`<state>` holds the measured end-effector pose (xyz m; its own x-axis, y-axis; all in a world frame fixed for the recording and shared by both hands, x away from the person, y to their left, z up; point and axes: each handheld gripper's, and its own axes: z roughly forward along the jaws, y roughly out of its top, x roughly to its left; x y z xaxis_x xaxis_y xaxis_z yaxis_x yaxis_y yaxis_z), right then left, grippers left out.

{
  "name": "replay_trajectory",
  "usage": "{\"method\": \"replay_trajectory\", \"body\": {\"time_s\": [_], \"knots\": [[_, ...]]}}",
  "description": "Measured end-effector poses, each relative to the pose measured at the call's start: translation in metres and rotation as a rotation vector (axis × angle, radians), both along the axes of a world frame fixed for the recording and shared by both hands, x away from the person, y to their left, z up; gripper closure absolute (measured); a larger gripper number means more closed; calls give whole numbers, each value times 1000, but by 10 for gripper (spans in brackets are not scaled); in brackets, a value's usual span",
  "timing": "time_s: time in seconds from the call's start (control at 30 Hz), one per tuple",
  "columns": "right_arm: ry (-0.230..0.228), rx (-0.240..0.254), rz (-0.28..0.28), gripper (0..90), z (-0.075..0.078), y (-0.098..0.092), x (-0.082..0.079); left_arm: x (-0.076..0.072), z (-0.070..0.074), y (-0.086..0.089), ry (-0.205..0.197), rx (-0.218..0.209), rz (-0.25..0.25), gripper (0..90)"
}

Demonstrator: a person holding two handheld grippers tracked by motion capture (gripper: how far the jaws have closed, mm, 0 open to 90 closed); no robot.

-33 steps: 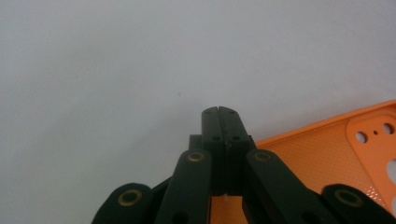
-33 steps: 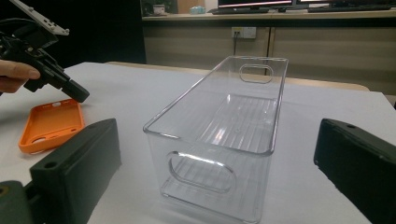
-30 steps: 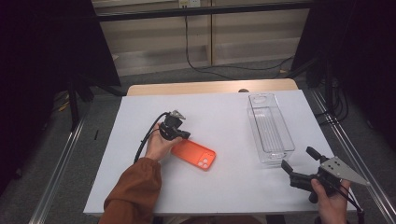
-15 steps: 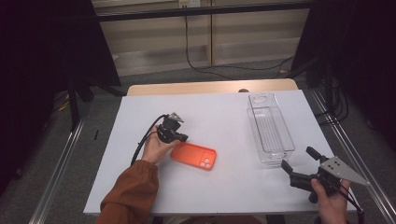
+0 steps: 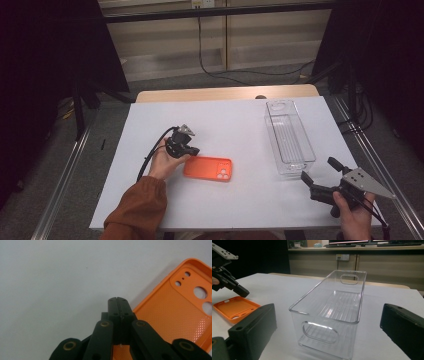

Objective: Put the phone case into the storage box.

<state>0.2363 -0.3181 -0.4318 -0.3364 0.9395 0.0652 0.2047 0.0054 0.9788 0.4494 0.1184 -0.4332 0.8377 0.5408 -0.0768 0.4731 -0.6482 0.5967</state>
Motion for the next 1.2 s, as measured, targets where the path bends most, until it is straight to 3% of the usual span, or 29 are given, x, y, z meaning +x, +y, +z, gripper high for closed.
{"method": "replay_trajectory", "body": {"time_s": [0.47,0.67,1.2], "knots": [[-1,-1,-2,0,0,0,0,-13,-1,6,1,-18,-2,900],[1,1,-1,0,0,0,0,-18,0,7,-9,-3,-2,900],[2,4,0,0,0,0,1,-25,-1,11,8,-33,4,900]]}}
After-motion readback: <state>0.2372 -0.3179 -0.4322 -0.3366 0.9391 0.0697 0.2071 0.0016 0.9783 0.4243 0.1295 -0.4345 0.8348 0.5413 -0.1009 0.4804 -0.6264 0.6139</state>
